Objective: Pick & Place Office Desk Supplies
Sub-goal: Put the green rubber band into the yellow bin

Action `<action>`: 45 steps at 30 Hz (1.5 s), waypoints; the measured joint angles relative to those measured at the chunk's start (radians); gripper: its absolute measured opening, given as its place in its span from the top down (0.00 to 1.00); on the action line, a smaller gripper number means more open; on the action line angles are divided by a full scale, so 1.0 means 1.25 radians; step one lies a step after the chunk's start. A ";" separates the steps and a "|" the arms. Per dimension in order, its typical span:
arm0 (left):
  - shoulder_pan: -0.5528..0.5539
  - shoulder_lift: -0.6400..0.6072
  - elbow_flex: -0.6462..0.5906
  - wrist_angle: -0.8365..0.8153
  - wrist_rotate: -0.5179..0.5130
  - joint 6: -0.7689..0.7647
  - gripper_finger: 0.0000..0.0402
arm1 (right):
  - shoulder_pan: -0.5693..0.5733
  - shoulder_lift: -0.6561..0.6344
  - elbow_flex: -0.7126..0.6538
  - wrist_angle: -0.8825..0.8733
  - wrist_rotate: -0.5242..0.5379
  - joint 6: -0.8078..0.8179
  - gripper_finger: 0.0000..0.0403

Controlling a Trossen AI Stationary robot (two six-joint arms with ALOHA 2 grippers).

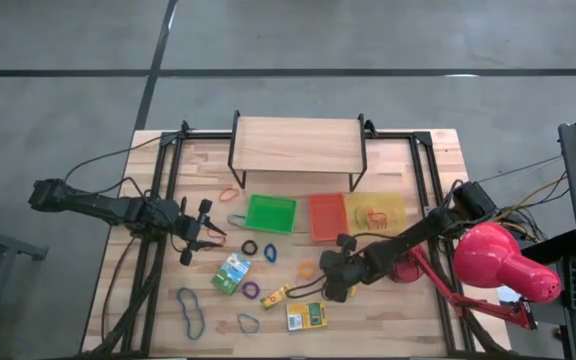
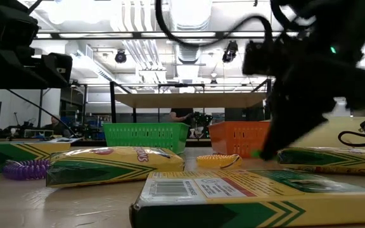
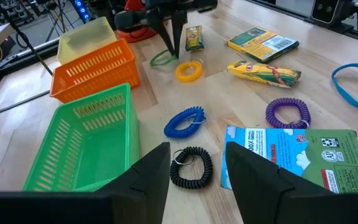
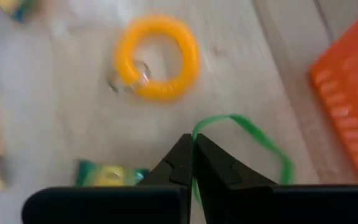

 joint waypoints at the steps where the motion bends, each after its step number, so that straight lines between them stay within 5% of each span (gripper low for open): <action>1: 0.000 0.000 0.000 0.000 0.000 0.000 0.60 | 0.000 -0.006 0.012 -0.007 0.001 -0.007 0.98; 13: 0.001 0.000 0.000 -0.019 0.000 0.000 0.60 | 0.042 -0.133 0.250 -0.401 0.174 -0.017 0.98; 21: 0.000 0.000 0.000 -0.022 0.000 0.000 0.60 | 0.046 -0.182 0.403 -0.761 0.306 0.168 0.98; 25: 0.000 0.000 0.000 -0.024 0.000 0.000 0.60 | 0.032 -0.214 0.415 -0.901 0.295 0.241 0.98; 34: 0.000 0.000 0.000 -0.030 0.000 0.000 0.60 | -0.028 -0.358 0.284 -0.971 0.230 0.355 0.98; 45: 0.000 0.000 0.000 -0.037 0.000 0.000 0.60 | -0.141 -0.563 -0.073 -0.700 0.228 0.368 0.98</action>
